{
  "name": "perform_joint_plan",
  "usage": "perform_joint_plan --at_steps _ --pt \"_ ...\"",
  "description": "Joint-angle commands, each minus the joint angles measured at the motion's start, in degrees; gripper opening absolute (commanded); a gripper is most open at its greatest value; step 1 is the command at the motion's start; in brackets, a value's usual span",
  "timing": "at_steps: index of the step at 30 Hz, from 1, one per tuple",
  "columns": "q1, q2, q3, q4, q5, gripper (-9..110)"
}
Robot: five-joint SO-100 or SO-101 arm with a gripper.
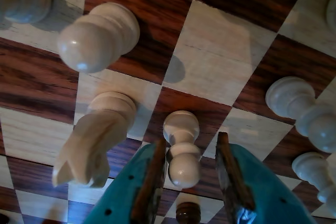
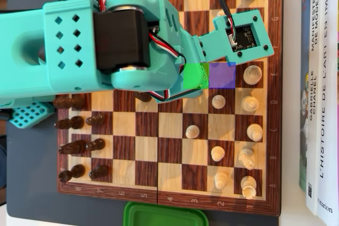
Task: Play chess
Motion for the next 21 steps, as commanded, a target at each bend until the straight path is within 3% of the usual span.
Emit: perform_joint_plan --at_steps 1,21 --pt "0.18 3.25 -3.43 0.09 -0.18 15" --pt "0.18 10.72 -2.29 2.55 0.35 15"
